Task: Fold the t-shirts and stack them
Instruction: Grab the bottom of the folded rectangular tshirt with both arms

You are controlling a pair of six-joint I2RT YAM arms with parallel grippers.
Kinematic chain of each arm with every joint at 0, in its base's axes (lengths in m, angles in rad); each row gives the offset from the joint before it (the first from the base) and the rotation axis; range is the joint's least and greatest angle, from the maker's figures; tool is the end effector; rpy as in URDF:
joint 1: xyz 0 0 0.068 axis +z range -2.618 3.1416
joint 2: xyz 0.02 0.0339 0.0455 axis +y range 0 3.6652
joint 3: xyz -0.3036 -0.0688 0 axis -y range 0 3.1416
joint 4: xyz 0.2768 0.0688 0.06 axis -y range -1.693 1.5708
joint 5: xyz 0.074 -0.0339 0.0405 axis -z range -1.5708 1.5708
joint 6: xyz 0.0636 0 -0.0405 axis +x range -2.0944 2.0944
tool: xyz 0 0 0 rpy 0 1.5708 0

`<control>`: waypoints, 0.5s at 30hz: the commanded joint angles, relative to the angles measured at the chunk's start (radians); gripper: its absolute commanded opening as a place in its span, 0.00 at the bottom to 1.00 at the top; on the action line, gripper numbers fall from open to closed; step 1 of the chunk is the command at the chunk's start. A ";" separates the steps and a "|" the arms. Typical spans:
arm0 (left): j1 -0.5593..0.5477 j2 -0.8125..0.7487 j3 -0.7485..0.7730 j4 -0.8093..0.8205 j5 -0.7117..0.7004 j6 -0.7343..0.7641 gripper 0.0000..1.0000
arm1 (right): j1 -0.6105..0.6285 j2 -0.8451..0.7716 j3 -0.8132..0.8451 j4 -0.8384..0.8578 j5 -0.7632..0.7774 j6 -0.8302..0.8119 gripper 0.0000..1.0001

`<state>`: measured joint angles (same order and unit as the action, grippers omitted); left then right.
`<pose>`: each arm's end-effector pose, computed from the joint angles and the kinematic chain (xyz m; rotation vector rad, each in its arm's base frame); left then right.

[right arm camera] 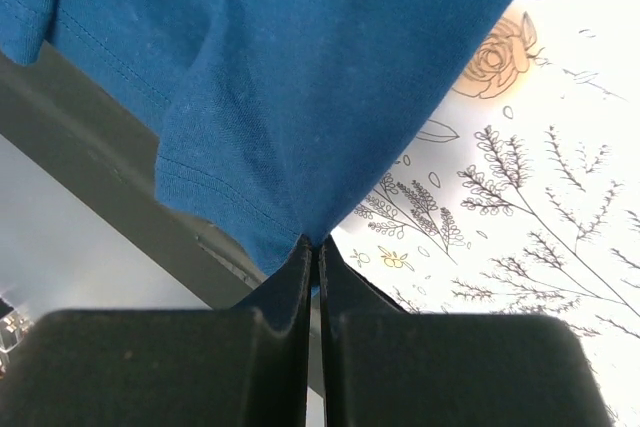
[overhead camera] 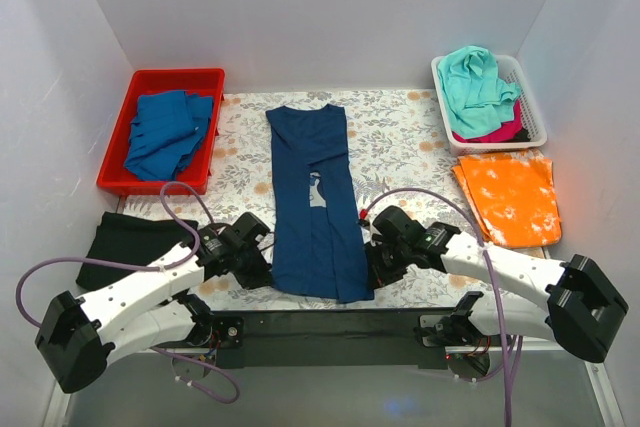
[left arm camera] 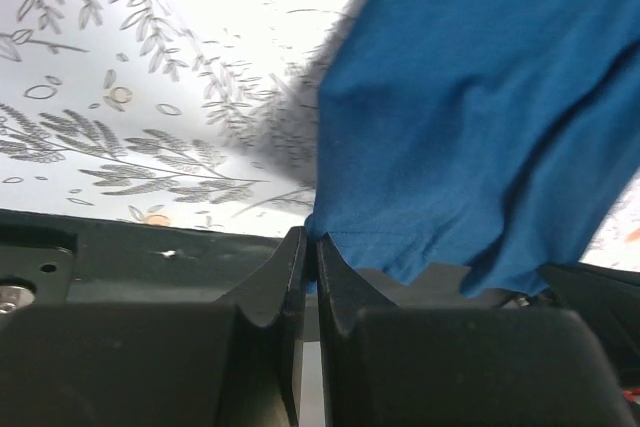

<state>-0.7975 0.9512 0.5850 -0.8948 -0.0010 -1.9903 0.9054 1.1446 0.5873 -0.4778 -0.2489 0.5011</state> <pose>0.1157 -0.1184 0.1865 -1.7136 2.5238 -0.4686 0.1299 0.1909 0.1778 -0.6544 2.7154 0.7618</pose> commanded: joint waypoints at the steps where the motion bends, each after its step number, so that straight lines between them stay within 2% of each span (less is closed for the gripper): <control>1: -0.011 0.015 0.088 -0.035 -0.069 -0.024 0.00 | 0.006 -0.016 0.077 -0.044 0.039 -0.006 0.01; 9: -0.014 0.136 0.315 -0.125 -0.319 -0.027 0.00 | 0.003 0.044 0.314 -0.097 0.244 -0.068 0.01; 11: -0.016 0.185 0.369 -0.127 -0.382 -0.018 0.00 | -0.008 0.095 0.356 -0.099 0.315 -0.091 0.01; 15: -0.016 0.311 0.467 -0.136 -0.479 -0.016 0.00 | -0.078 0.200 0.472 -0.096 0.361 -0.165 0.01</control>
<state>-0.8074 1.1927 0.9848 -0.9993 -0.3321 -1.9934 0.8772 1.2888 0.9848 -0.5674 0.0185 0.4118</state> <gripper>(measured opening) 0.032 0.028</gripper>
